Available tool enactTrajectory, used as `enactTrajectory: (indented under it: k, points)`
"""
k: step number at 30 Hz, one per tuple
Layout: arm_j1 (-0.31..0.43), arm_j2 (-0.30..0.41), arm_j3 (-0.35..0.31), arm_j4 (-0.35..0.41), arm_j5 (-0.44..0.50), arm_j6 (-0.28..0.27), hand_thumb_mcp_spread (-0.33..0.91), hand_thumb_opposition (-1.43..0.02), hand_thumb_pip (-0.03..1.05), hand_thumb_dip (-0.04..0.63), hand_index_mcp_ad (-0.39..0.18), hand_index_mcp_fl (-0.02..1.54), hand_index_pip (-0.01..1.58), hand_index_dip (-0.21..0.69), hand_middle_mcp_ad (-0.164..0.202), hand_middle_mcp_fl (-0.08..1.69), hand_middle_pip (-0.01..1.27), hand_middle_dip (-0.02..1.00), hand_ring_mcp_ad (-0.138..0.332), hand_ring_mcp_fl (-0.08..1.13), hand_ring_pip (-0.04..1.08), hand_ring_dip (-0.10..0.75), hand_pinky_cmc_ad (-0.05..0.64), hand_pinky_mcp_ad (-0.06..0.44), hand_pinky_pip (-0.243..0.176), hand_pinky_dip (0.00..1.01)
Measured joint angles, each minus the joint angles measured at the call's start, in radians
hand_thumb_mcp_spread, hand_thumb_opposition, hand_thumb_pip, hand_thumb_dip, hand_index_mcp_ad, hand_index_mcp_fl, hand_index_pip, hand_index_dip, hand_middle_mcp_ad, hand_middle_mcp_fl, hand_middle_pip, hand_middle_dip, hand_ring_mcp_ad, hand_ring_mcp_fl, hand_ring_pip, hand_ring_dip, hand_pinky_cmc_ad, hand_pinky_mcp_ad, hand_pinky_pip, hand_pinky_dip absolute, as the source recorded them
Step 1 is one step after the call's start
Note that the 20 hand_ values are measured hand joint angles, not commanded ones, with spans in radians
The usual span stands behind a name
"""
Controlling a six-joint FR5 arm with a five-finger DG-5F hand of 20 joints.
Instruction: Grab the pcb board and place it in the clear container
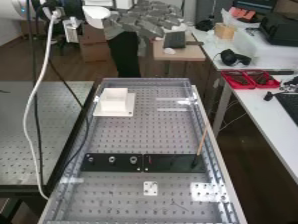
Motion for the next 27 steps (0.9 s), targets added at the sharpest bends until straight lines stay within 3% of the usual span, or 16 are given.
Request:
enactTrajectory:
  k: [8,13,23,27]
  points:
    - [-0.011,-0.040,-0.087,0.059,0.083,0.049,0.31,-0.62,0.17,0.023,0.070,0.16,0.07,0.185,0.075,0.01,0.15,0.08,0.220,0.02,0.09,0.012,0.293,0.201,-0.091,0.37]
    - [-0.021,-0.081,-0.146,0.123,0.149,0.065,0.37,-0.65,0.21,0.037,0.024,0.22,0.07,0.199,0.077,0.01,0.15,0.08,0.220,0.01,0.09,0.012,0.291,0.201,-0.091,0.36]
    - [-0.031,-0.161,-0.237,0.304,0.243,0.031,0.48,-0.70,0.30,0.098,-0.037,0.32,0.09,0.244,0.075,0.02,0.15,0.10,0.227,0.01,0.09,0.012,0.293,0.195,-0.091,0.25]
    - [-0.033,-0.199,-0.252,0.359,0.259,0.005,0.49,-0.71,0.32,0.113,-0.052,0.35,0.21,0.250,0.075,0.02,0.15,0.11,0.225,0.00,0.09,0.012,0.293,0.178,-0.091,0.22]
